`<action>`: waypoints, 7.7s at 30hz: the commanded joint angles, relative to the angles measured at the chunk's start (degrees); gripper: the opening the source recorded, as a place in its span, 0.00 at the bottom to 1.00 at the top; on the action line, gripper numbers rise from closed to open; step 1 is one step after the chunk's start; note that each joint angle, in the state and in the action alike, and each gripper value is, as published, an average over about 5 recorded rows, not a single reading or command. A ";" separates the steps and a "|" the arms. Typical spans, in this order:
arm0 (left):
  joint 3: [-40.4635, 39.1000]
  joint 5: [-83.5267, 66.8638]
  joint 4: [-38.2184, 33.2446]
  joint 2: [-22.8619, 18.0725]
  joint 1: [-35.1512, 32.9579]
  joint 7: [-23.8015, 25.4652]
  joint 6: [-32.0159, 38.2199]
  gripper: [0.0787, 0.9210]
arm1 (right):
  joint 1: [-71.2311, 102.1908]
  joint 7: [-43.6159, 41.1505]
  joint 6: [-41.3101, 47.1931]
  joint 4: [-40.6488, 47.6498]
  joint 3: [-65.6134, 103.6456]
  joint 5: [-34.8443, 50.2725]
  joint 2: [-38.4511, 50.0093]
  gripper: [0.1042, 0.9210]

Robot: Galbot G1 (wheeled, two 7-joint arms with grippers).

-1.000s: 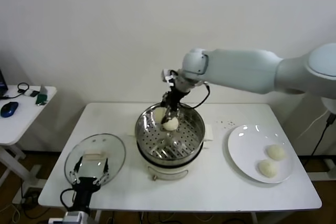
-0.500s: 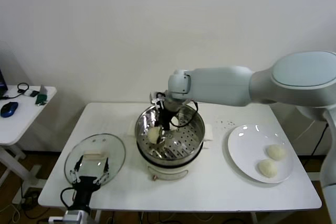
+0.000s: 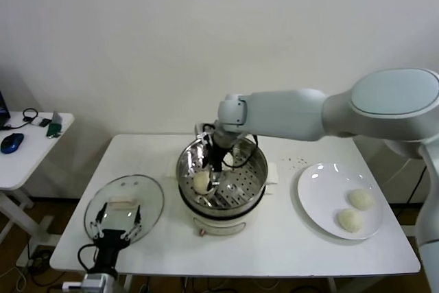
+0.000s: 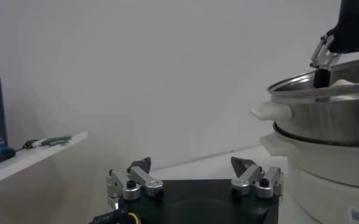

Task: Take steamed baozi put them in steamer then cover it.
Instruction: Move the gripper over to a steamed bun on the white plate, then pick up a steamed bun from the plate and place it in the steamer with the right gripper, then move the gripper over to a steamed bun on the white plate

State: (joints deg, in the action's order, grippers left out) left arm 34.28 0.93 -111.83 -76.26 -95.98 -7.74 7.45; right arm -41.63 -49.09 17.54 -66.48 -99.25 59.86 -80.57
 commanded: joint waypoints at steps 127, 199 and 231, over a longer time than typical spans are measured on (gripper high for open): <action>1.89 -1.29 0.28 -1.58 -2.84 0.07 0.89 0.88 | -7.80 -23.46 -45.04 -17.67 18.71 -55.99 13.27 0.73; 2.41 -3.57 0.24 0.44 -2.47 -0.82 0.87 0.88 | -5.28 -4.69 -11.61 -13.35 3.33 -39.43 50.69 0.88; 2.20 -1.02 0.63 -1.31 -2.44 -0.77 -0.60 0.88 | 42.20 -10.89 -17.99 15.74 47.59 -66.48 47.42 0.88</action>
State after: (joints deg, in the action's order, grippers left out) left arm 36.58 -0.73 -111.22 -77.31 -98.53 -8.58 7.11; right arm -7.74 -58.95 0.51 -59.65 -60.44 -2.92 -28.83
